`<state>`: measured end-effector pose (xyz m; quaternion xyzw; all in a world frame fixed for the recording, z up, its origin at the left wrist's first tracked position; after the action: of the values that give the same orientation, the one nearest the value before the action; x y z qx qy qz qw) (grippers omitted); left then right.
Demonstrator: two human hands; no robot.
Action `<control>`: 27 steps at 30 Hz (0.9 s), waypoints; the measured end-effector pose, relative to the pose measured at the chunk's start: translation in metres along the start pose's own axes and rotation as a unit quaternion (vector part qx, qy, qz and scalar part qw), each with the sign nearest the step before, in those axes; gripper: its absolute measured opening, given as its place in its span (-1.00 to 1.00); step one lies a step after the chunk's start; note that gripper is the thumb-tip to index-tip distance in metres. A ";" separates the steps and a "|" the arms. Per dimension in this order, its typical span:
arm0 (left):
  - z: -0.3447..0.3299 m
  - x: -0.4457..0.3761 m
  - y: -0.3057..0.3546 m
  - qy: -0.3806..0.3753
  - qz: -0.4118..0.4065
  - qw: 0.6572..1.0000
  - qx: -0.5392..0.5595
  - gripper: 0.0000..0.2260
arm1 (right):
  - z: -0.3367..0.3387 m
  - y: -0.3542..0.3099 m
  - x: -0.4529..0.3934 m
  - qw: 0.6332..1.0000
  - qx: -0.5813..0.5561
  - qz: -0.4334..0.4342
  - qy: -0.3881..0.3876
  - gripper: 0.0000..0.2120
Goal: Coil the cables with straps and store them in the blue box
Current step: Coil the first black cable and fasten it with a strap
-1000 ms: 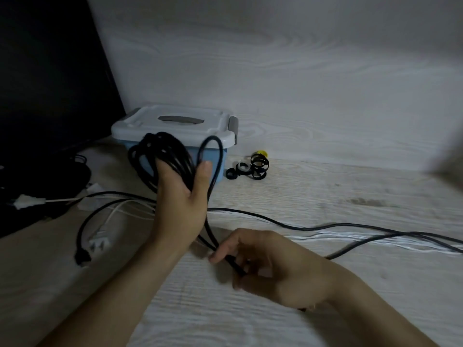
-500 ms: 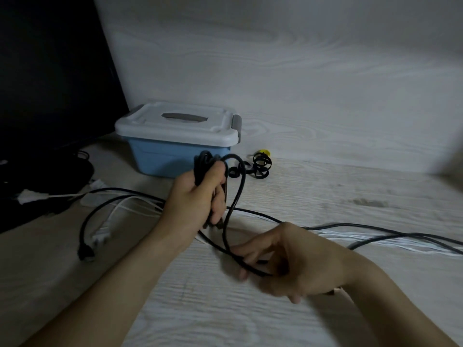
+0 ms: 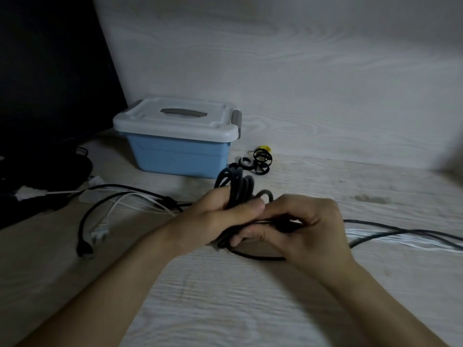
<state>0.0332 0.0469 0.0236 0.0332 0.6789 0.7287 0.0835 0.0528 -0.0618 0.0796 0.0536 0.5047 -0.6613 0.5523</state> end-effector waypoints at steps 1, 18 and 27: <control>-0.007 0.001 0.003 -0.033 -0.005 0.999 -0.022 -0.50 | 0.009 0.002 0.001 0.999 0.030 -0.001 0.035 -0.80; -0.012 -0.005 -0.011 0.026 0.037 0.949 0.313 -0.61 | -0.010 0.050 0.000 0.979 -0.157 -0.126 -0.014 -0.67; -0.019 -0.013 -0.039 0.113 0.091 0.931 0.334 -0.70 | 0.003 0.091 0.023 0.919 -0.222 -0.260 0.194 -0.87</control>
<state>0.0457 0.0290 -0.0159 0.0386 0.8820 0.4635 -0.0764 0.1172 -0.0688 0.0114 -0.0768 0.7319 -0.6293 0.2496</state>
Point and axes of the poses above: each hand's wrist, its own x-axis away from the middle knuckle, its own z-axis out of the back of the hand, y = z × x, the point moved 10 cm from there along -x, towards the middle knuckle, and after that the axes turned 7 degrees about -y, right-handed, at the moved point
